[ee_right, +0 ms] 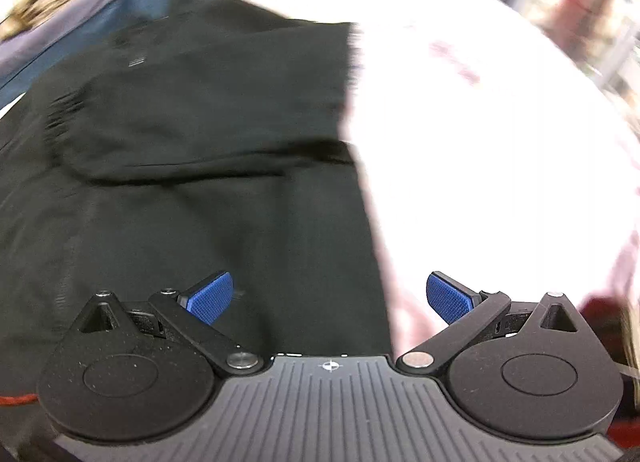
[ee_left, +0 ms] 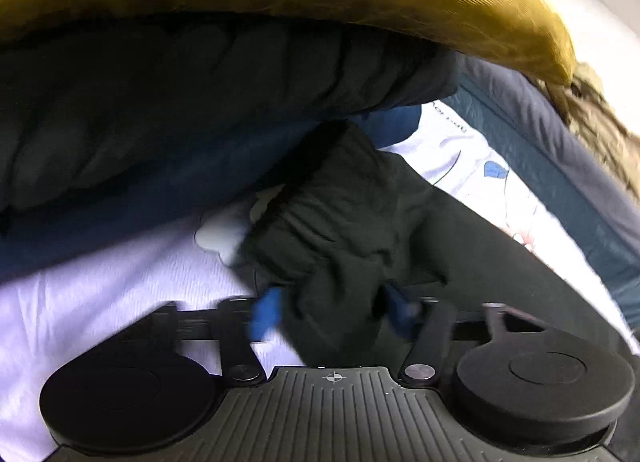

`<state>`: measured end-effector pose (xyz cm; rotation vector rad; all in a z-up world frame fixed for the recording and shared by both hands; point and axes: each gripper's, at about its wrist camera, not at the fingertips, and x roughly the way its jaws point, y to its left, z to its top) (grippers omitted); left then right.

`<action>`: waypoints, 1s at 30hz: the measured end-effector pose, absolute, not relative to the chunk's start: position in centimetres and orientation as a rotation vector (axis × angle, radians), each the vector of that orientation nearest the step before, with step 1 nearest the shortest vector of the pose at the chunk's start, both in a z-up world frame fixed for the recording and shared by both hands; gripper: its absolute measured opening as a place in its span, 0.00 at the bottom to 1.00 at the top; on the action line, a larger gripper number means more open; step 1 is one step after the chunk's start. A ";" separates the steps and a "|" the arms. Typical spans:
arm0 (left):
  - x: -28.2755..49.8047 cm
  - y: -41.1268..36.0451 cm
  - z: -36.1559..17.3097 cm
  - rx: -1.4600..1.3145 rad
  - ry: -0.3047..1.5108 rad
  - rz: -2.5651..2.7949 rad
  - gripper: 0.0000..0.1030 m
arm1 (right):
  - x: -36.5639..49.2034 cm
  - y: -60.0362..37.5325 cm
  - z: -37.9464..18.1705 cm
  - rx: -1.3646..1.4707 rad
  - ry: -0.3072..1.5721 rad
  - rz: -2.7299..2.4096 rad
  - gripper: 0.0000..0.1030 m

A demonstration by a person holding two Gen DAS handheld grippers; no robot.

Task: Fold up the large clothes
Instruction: 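Grasp the other sleeve cuff with the left gripper and lift it, then fold the held cuff across the jacket front and open the left gripper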

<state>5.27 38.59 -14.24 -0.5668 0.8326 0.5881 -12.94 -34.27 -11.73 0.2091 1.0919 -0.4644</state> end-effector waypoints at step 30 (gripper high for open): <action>9.4 -6.6 -1.4 -0.165 0.669 -0.475 0.45 | -16.9 -37.5 -12.6 0.366 1.019 -0.595 0.99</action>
